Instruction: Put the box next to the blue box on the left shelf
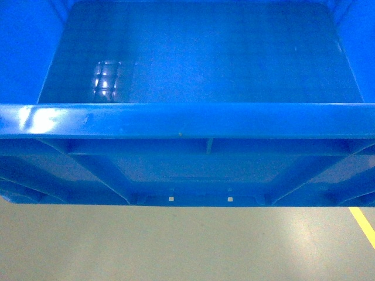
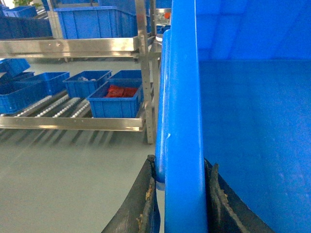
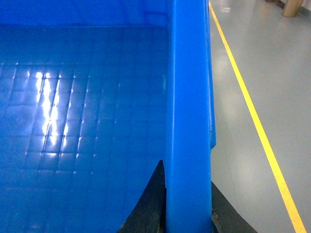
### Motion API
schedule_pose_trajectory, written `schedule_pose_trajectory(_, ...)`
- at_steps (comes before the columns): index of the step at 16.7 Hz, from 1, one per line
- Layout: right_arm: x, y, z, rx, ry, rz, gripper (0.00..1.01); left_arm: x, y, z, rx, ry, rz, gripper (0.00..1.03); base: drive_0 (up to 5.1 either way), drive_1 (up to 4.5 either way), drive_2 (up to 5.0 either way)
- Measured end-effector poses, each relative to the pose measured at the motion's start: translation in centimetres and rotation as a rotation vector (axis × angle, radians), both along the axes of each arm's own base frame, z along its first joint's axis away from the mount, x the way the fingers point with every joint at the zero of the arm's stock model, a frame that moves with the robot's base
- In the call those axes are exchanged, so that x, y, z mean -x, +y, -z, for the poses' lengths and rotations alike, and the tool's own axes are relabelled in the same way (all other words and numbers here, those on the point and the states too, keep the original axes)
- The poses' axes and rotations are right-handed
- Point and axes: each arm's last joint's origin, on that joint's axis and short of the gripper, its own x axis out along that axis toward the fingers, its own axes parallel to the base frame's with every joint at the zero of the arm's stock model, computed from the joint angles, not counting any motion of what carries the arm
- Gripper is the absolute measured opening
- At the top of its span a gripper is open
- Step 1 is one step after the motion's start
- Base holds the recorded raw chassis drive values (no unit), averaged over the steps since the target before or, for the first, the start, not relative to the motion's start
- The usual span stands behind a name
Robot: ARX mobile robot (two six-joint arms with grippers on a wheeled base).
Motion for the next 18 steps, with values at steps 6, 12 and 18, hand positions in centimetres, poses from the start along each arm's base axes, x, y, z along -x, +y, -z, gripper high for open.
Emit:
schedule_pose_trajectory(6, 0.01, 0.0, -0.06, -0.001, -0.005, 0.0, 0.08, -0.01, 0.0, -0.01, 0.001, -0.002, 0.0, 0.18, 0.1, 4.06, -3.9)
schedule_pose_trajectory(12, -0.01, 0.0, 0.0, -0.001, -0.001, 0.0, 0.08, 0.0, 0.0, -0.01, 0.0, -0.001, 0.0, 0.18, 0.0, 3.95, -4.0)
schedule_pose_trajectory(18, -0.01, 0.0, -0.01, 0.0, -0.001, 0.0, 0.08, 0.0, 0.0, -0.03, 0.001, -0.003, 0.0, 0.18, -0.1, 3.89, -4.1)
